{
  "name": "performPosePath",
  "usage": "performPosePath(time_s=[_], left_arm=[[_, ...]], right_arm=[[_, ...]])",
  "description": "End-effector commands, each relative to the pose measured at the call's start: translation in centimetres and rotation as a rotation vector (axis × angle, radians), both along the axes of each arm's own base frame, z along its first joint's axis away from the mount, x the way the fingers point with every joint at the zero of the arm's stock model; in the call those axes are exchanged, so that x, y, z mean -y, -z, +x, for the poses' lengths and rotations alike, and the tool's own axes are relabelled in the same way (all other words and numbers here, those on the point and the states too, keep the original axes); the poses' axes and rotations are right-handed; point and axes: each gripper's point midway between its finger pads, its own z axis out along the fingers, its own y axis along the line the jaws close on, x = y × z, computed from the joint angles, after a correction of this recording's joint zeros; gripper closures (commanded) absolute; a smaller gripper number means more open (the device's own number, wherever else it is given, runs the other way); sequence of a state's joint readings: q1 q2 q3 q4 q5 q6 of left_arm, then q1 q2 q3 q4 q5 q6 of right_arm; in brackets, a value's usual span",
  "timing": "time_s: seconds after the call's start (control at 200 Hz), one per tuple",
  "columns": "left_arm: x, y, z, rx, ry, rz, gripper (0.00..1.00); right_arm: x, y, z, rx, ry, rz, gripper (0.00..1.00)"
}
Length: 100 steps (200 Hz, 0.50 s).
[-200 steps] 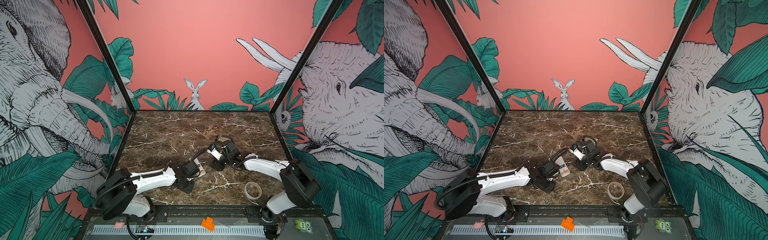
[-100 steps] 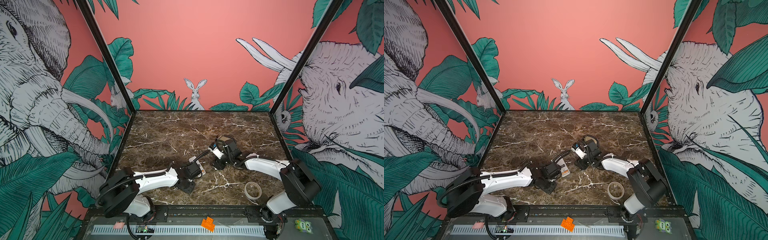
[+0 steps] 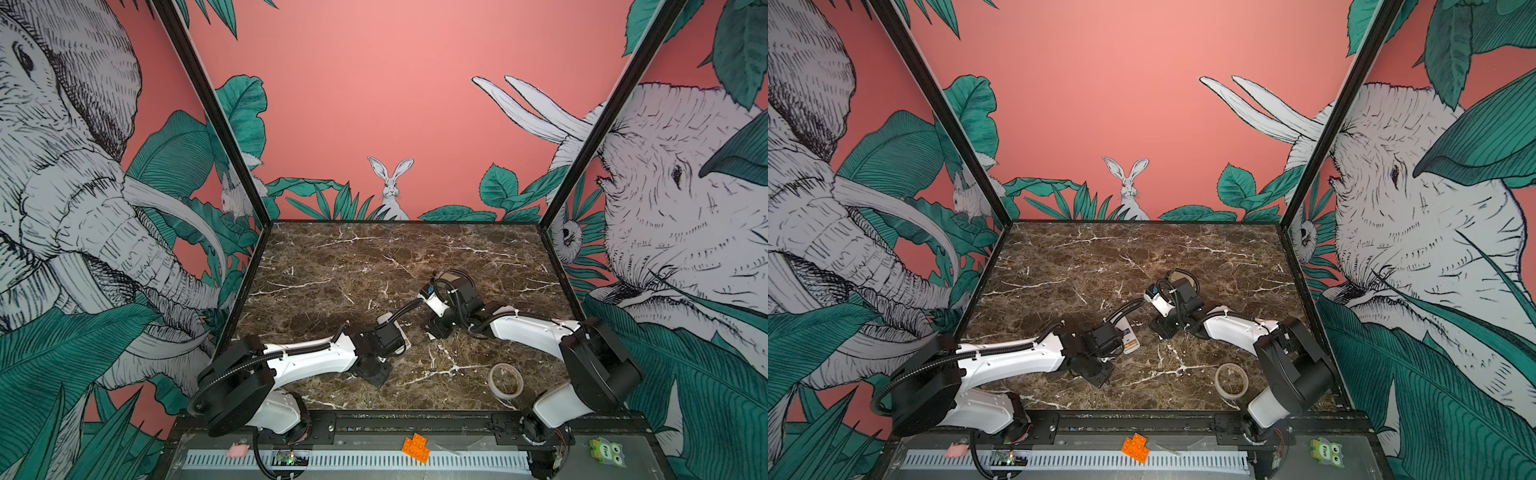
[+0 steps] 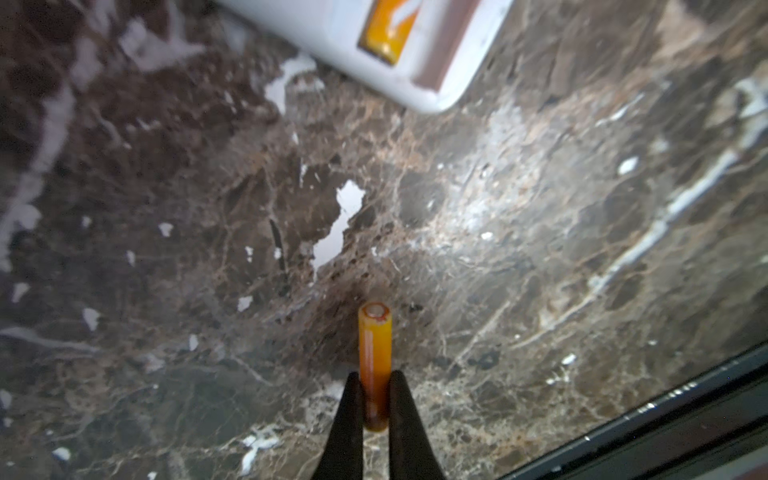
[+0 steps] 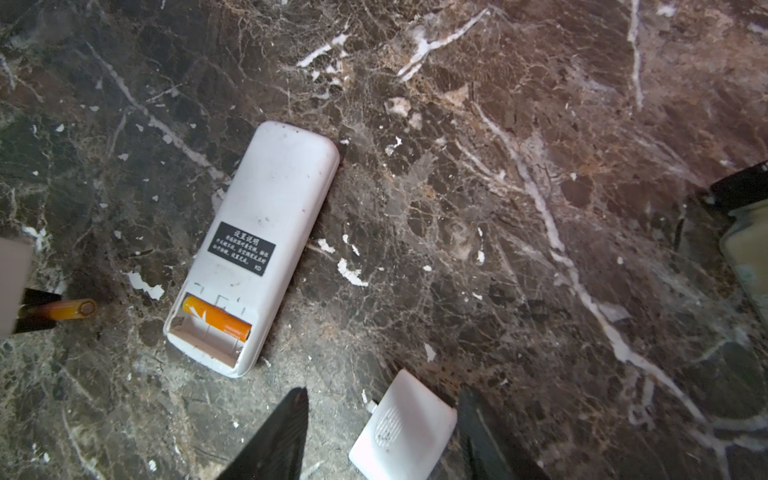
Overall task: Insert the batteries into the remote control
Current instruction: 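Grasp the second orange battery upright with the left gripper and lift it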
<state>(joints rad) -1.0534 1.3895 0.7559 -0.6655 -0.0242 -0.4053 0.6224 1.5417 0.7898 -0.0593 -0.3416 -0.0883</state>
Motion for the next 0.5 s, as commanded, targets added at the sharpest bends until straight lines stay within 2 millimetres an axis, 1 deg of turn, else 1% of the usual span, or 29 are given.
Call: performPosePath(time_s=[0.0, 0.085, 0.175, 0.33, 0.495], left_arm=[[1.2, -2.9, 1.4, 0.086, 0.064, -0.027, 1.00], [2.3, -4.0, 2.4, 0.126, 0.112, -0.037, 1.00], [3.3, -4.5, 3.4, 0.139, 0.159, -0.015, 1.00], [5.0, -4.2, 4.7, 0.123, 0.225, 0.025, 1.00], [6.1, -4.0, 5.6, 0.099, 0.254, 0.014, 1.00]], right_arm=[[0.0, -0.1, 0.0, 0.005, 0.002, 0.021, 0.43], [0.1, 0.1, 0.1, -0.002, 0.007, 0.015, 0.43], [0.2, 0.2, 0.1, -0.005, 0.010, 0.013, 0.43], [0.5, 0.5, 0.3, -0.008, 0.022, 0.000, 0.43], [0.8, 0.8, 0.7, -0.018, 0.035, -0.005, 0.43]])
